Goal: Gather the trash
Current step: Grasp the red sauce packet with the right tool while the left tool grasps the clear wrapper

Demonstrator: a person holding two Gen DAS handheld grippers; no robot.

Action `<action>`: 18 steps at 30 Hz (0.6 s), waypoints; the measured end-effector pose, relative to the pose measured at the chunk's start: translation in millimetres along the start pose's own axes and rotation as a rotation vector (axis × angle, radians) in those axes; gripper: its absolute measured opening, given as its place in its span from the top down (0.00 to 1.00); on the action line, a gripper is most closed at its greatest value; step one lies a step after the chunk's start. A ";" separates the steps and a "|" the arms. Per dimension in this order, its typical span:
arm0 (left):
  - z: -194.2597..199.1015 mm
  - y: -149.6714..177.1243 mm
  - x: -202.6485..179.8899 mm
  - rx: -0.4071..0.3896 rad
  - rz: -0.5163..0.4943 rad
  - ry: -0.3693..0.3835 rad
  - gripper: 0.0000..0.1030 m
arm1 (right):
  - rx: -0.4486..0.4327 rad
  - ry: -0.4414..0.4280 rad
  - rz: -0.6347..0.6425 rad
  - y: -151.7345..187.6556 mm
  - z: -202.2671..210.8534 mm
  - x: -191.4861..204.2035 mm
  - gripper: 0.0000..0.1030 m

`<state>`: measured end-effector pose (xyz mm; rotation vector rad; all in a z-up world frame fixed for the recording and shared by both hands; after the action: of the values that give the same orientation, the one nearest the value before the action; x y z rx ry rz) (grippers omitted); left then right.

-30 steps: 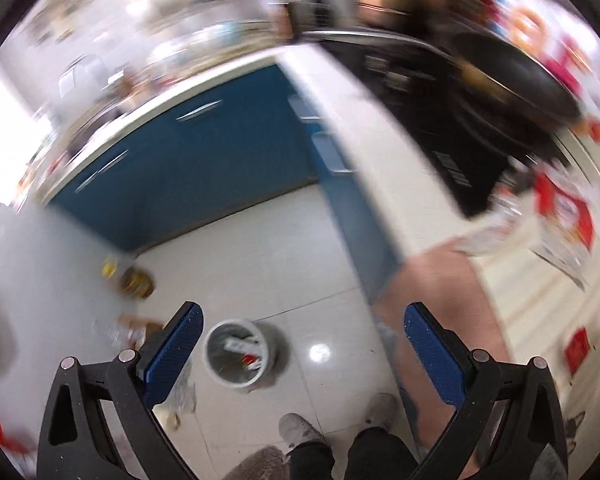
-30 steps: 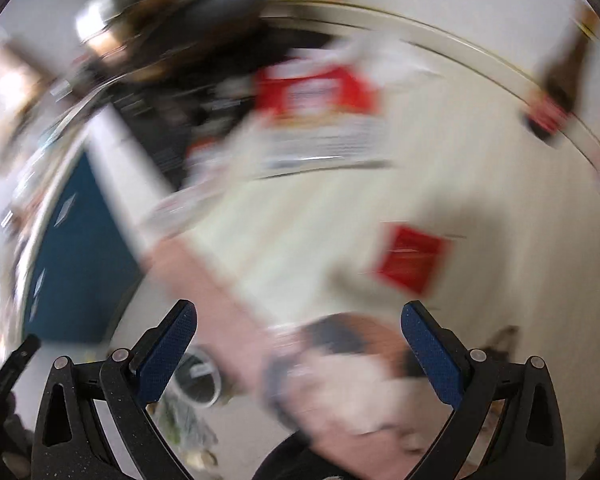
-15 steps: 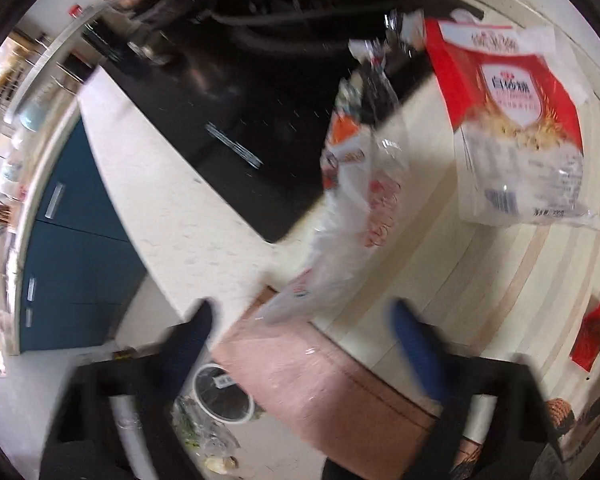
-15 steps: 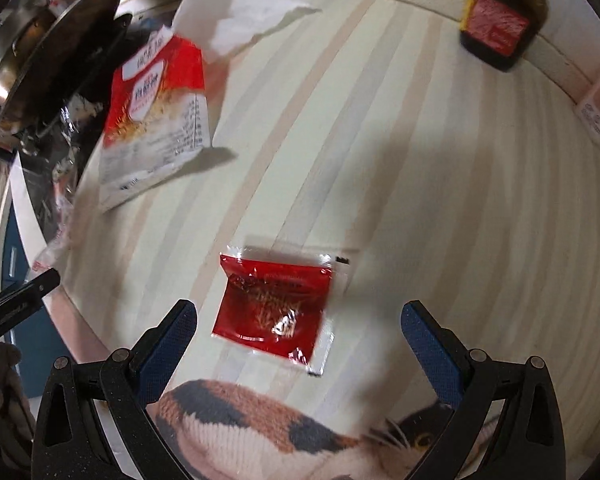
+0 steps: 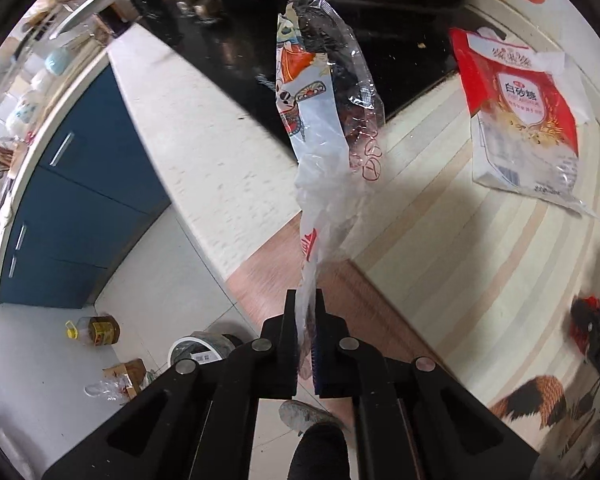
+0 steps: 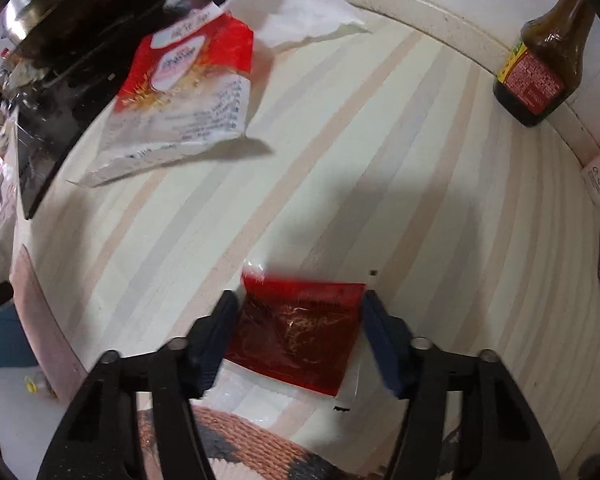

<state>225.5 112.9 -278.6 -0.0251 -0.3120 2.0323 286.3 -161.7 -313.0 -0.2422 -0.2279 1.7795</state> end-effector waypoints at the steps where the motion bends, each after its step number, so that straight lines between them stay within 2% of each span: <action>1: 6.5 5.2 2.4 -0.010 0.008 0.000 0.98 | -0.010 -0.010 -0.004 1.8 1.7 0.1 0.48; 2: 11.0 7.7 2.3 -0.014 0.012 0.002 0.98 | -0.016 -0.022 -0.009 2.2 1.9 2.2 0.51; 3: 14.7 9.8 3.5 -0.018 0.020 0.008 0.98 | -0.034 -0.032 -0.012 3.1 5.0 3.0 0.63; 6: 28.4 26.0 9.1 -0.034 0.042 0.027 0.98 | -0.075 -0.060 -0.016 4.7 22.3 0.0 0.66; 11: 41.1 34.5 27.8 -0.049 0.075 0.041 0.98 | -0.138 -0.119 -0.032 2.7 52.2 3.7 0.70; 18: 46.8 49.9 77.8 -0.053 0.166 0.066 0.98 | -0.188 -0.206 0.034 -10.8 91.8 46.2 0.73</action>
<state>138.6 149.7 -235.9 -0.1549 -0.3312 2.1816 260.3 -116.4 -223.8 -0.1975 -0.5432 1.8182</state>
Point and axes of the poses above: each gripper's, at about its wrist camera, not at the fingertips, and z roughly against the way its jaws point, x to its left, y to its underside, the point moved 2 cm from there along -z, roughly the way its jaws point, and after that the axes turned 5 degrees about z, right-handed, at the moved point
